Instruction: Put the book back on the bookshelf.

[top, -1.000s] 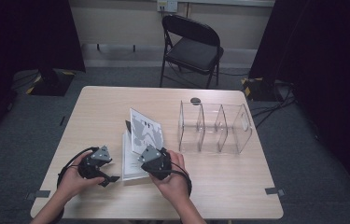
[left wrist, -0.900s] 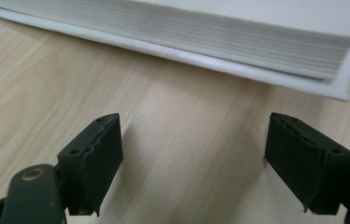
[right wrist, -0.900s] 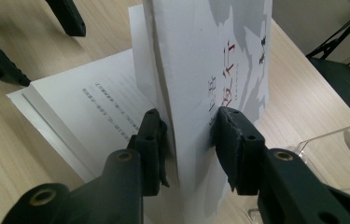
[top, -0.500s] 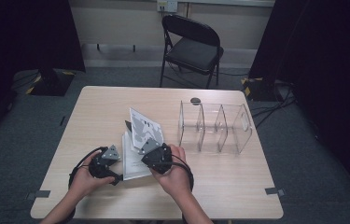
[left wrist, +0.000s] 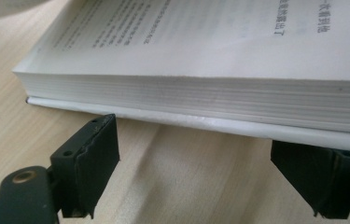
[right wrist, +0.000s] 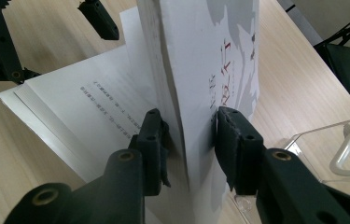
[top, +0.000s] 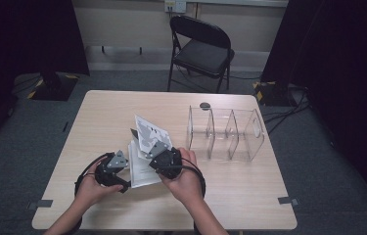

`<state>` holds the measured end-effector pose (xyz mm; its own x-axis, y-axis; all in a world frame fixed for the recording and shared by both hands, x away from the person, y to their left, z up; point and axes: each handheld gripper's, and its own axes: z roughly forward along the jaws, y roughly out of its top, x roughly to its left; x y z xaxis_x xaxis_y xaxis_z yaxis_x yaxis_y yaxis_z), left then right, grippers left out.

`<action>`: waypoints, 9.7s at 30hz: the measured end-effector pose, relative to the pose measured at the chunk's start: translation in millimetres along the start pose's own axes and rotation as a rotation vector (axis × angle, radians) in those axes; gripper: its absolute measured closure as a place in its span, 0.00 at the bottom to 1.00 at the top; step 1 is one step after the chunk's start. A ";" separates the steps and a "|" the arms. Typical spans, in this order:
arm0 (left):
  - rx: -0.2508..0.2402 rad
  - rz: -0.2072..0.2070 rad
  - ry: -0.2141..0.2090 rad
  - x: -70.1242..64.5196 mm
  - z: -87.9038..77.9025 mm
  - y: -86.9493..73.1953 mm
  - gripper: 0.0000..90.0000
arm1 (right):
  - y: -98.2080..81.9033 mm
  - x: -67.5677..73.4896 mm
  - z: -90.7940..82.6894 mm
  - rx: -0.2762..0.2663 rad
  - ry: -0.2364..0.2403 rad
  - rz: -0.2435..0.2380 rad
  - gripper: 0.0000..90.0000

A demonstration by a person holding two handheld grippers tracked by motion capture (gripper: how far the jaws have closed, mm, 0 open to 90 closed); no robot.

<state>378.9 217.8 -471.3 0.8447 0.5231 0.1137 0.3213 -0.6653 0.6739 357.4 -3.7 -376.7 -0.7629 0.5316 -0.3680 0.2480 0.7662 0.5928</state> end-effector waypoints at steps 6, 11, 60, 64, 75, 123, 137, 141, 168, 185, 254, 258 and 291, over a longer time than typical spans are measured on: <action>-0.021 -0.007 0.010 0.9 -1.8 1.5 0.13 | 3.2 -0.3 0.7 0.002 0.003 -0.014 0.70; -0.040 0.018 0.021 1.3 -4.9 4.6 0.13 | 6.2 -1.7 0.0 0.010 0.005 -0.019 0.70; -0.022 0.224 0.138 -2.4 -26.5 16.4 0.54 | -38.8 -3.8 -12.5 -0.158 0.195 0.135 0.32; -0.014 0.195 0.127 -1.2 -26.5 15.2 0.58 | -44.6 -2.3 -8.7 -0.138 0.188 0.131 0.32; -0.010 0.216 0.112 -5.9 -22.6 17.6 0.59 | -61.8 -0.7 9.0 -0.092 0.149 0.131 0.24; 0.091 0.157 -0.096 -7.9 0.2 8.9 0.67 | -111.0 2.6 44.5 0.020 0.181 0.300 0.36; 0.140 0.126 -0.146 -9.3 -1.8 -8.4 0.32 | -95.0 12.3 38.4 -0.006 0.172 0.241 0.36; 0.095 0.112 -0.151 -15.4 6.5 -1.6 0.39 | -90.2 14.3 39.6 0.012 0.162 0.248 0.35; 0.019 0.011 -0.083 -17.2 -14.0 28.0 0.45 | -58.2 43.7 52.5 -0.016 0.042 0.004 0.15; 0.068 0.035 -0.070 -19.0 -13.9 34.8 0.44 | -49.9 47.5 61.4 -0.067 -0.037 -0.046 0.25; -0.127 0.361 0.136 -21.0 -4.4 27.3 0.47 | 20.5 -6.1 -10.3 -0.009 0.047 -0.029 0.62; -0.140 0.355 0.117 -17.3 -10.1 29.9 0.58 | 13.7 -6.7 -7.4 -0.055 0.121 -0.013 0.46; -0.026 0.282 0.082 -10.1 -35.4 51.3 0.65 | -155.3 -8.5 17.8 0.046 0.228 0.336 0.18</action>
<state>371.7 197.3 -412.1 0.8616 0.3612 0.3567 0.0670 -0.7774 0.6254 336.0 -120.8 -478.4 -0.7468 0.6650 0.0121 0.5283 0.5820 0.6182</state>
